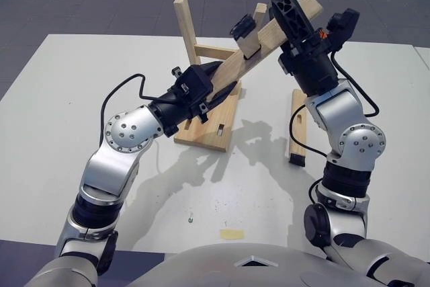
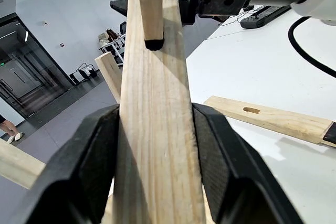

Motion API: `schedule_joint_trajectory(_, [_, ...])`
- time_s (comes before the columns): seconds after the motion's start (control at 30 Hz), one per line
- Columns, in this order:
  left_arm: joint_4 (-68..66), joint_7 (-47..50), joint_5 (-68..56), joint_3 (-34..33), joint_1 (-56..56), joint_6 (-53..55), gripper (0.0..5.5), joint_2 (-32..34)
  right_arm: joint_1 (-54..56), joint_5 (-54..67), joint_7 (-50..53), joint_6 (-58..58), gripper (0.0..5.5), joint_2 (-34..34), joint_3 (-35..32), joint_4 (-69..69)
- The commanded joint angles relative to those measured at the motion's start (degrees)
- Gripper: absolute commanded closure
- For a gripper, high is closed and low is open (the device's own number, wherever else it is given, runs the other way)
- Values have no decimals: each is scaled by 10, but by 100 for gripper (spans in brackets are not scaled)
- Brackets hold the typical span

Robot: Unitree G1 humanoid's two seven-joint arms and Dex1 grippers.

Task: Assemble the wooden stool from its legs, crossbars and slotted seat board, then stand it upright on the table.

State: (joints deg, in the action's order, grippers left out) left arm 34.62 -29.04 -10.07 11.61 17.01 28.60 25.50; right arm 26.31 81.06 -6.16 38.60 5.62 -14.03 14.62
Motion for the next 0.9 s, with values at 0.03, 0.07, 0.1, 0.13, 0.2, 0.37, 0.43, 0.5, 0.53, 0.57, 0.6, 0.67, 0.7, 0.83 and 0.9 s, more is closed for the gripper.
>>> schedule_joint_trajectory(0.03, [14,-3,-27,-10,18,25,344,-13,1,34,-1,4,237,1,-6,8])
schedule_joint_trajectory(0.07, [16,-5,-38,-13,22,32,344,-16,-1,42,-2,5,252,3,-6,9])
schedule_joint_trajectory(0.1, [17,-6,-45,-15,28,36,344,-18,-1,45,-4,6,264,6,-5,11])
schedule_joint_trajectory(0.13, [16,-6,-49,-17,31,39,344,-18,-2,46,-5,7,287,9,-4,13])
schedule_joint_trajectory(0.2, [16,-8,-52,-19,37,43,344,-17,-4,38,-4,4,316,15,-4,16])
schedule_joint_trajectory(0.37, [22,-9,-55,-22,39,49,344,-8,-7,30,14,-18,392,13,-14,15])
schedule_joint_trajectory(0.43, [21,-13,-50,-24,40,45,344,1,-7,15,13,-23,426,18,-13,15])
schedule_joint_trajectory(0.5, [19,-17,-42,-29,44,40,344,13,0,-4,13,-32,443,20,-13,10])
schedule_joint_trajectory(0.53, [18,-17,-37,-30,47,37,344,20,2,-14,13,-36,444,20,-13,8])
schedule_joint_trajectory(0.57, [18,-18,-34,-31,49,35,344,24,3,-20,12,-39,445,20,-13,6])
schedule_joint_trajectory(0.6, [20,-19,-32,-34,50,36,344,29,2,-28,13,-42,446,18,-13,6])
schedule_joint_trajectory(0.67, [16,-14,-34,-47,43,42,344,30,-7,-39,13,-47,447,12,-11,10])
schedule_joint_trajectory(0.7, [11,-7,-37,-61,39,44,308,27,-10,-44,14,-50,448,10,-10,11])
schedule_joint_trajectory(0.83, [-44,32,-67,-161,31,47,241,9,-19,-124,30,-94,449,12,-14,8])
schedule_joint_trajectory(0.9, [-99,59,-63,-216,37,43,201,14,-24,-178,41,-122,449,17,-22,-5])
